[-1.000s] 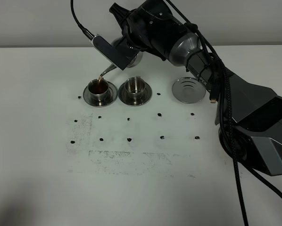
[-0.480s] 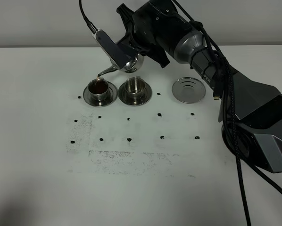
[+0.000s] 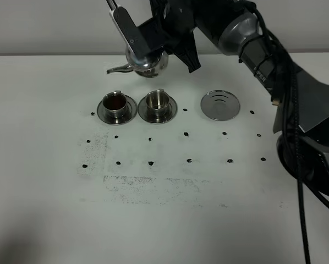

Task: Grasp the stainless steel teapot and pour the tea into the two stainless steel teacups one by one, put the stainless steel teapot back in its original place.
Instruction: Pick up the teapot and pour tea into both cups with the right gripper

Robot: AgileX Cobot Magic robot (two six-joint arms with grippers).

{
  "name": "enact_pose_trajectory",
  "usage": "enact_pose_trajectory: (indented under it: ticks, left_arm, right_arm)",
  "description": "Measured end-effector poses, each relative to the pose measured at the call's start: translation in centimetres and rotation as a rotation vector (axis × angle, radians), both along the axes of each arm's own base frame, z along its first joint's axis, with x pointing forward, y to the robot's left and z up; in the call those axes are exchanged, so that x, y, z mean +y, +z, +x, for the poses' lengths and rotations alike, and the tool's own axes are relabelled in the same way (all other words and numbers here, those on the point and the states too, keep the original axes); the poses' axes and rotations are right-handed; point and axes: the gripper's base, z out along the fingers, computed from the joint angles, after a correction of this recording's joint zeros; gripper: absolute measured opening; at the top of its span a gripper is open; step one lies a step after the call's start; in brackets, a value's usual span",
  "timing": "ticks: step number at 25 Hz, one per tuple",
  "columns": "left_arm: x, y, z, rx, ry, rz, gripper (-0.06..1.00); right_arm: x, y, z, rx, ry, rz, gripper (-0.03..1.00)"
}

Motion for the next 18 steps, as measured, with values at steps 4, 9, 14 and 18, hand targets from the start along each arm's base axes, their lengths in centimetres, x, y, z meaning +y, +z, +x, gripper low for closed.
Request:
enact_pose_trajectory:
  ticks: [4,9,14,18]
  left_arm:
    - [0.0,0.0,0.0,0.0,0.0,0.0,0.28]
    - [0.0,0.0,0.0,0.0,0.0,0.0,0.28]
    - [0.0,0.0,0.0,0.0,0.0,0.0,0.28]
    - [0.0,0.0,0.0,0.0,0.0,0.0,0.28]
  right_arm:
    - [0.4,2.2,-3.4,0.057,0.004,0.026,0.22]
    - [2.2,2.2,-8.4,0.267,-0.221,0.163,0.22]
    - [4.6,0.8,-12.1,0.495,-0.676,0.362,0.22]
    - [5.2,-0.9,-12.7,0.559,-0.941,0.49,0.22]
